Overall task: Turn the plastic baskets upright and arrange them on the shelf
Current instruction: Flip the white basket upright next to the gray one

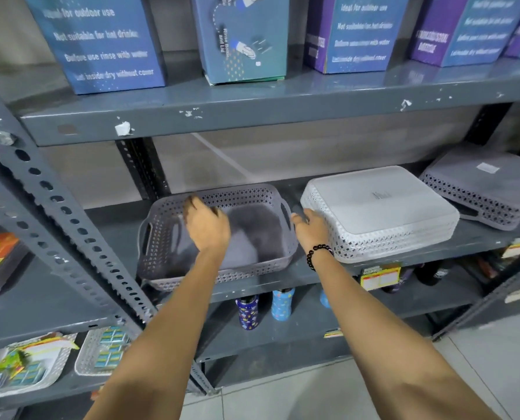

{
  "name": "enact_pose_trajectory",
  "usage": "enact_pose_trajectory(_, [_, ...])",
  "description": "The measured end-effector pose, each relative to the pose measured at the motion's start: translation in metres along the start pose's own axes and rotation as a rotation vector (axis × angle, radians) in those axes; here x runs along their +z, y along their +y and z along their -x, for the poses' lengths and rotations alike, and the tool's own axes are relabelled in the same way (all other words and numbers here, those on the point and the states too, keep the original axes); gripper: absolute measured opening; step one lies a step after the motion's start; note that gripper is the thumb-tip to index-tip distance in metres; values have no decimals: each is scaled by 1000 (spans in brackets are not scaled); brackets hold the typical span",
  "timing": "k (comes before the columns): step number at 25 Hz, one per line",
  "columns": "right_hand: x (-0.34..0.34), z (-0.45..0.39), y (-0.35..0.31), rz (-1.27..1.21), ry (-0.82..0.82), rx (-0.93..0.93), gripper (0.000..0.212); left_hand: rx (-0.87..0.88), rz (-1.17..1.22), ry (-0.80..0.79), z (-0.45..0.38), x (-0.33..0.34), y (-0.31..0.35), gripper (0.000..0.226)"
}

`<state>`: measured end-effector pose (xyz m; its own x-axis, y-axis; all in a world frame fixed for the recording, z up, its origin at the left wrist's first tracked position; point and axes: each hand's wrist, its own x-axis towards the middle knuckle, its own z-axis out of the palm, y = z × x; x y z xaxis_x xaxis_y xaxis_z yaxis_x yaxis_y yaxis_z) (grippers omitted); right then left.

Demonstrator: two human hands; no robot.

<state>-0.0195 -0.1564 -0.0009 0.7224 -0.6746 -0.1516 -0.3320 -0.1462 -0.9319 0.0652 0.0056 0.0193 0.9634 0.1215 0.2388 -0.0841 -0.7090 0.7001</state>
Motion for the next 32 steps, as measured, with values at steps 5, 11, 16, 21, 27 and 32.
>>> enact_pose_trajectory(5, [-66,-13,8,87,138,-64,52,165,202,-219,39,58,82,51])
enact_pose_trajectory(11, [-160,-62,29,165,245,-57,51,201,235,-361,73,132,160,55])
enact_pose_trajectory(16, [-223,-126,43,309,249,-90,53,-25,72,-356,77,190,187,60])
enact_pose_trajectory(21, [-258,-181,46,639,110,-4,47,-485,40,-389,72,203,196,75])
enact_pose_trajectory(27, [-263,-209,40,665,-10,220,66,-515,83,-386,70,199,190,60])
enact_pose_trajectory(32, [-265,-210,22,395,9,293,70,-518,181,-265,64,184,188,64])
